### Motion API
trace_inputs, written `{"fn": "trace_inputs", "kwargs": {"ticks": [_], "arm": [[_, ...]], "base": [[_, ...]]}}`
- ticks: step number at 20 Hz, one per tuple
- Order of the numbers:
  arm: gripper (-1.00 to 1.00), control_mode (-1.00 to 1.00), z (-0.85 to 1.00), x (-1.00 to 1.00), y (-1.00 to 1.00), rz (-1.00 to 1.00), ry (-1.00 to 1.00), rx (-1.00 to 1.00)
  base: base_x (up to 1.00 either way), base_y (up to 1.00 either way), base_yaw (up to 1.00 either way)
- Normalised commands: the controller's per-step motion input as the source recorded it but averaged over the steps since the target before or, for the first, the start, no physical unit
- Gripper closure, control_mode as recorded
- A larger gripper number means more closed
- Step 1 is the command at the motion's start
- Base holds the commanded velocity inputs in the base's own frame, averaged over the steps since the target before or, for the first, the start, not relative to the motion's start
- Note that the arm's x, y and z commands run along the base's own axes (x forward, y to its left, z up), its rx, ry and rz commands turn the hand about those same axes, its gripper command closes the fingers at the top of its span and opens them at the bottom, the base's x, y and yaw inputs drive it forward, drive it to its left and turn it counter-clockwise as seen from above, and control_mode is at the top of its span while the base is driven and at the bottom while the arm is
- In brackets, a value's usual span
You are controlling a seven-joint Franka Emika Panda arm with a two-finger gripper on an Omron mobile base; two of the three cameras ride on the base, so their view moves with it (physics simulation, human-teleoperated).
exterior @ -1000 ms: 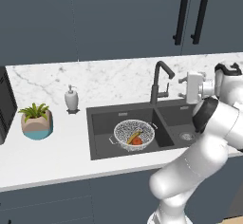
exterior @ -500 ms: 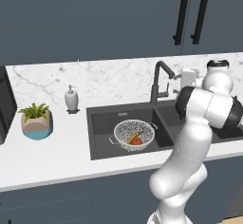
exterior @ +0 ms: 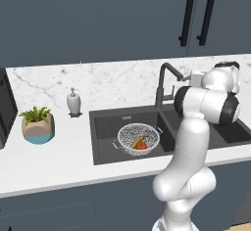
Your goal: Put the colander in the sink, put the banana, orange in the colander, and turn on the sink faucet and pour water over the colander.
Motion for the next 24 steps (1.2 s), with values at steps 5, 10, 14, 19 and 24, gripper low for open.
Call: {"fn": "trace_inputs", "kwargs": {"ticks": [5, 10, 14, 19, 24], "arm": [[-1.00, -1.00, -0.01, 0.02, 0.00, 0.00, 0.00, 0.03], [-1.00, -1.00, 0.00, 0.03, 0.27, 0.00, 0.00, 0.04], [-1.00, -1.00, 0.00, 0.27, 0.56, 0.00, 0.00, 0.02], [-1.00, -1.00, 0.00, 0.44, 0.56, 0.00, 0.00, 0.01], [-1.00, -1.00, 0.00, 0.63, 0.53, 0.00, 0.00, 0.00]], "base": [[0.00, 0.00, 0.00], [0.00, 0.00, 0.00], [0.00, 0.00, 0.00], [0.00, 0.00, 0.00], [0.00, 0.00, 0.00]]}}
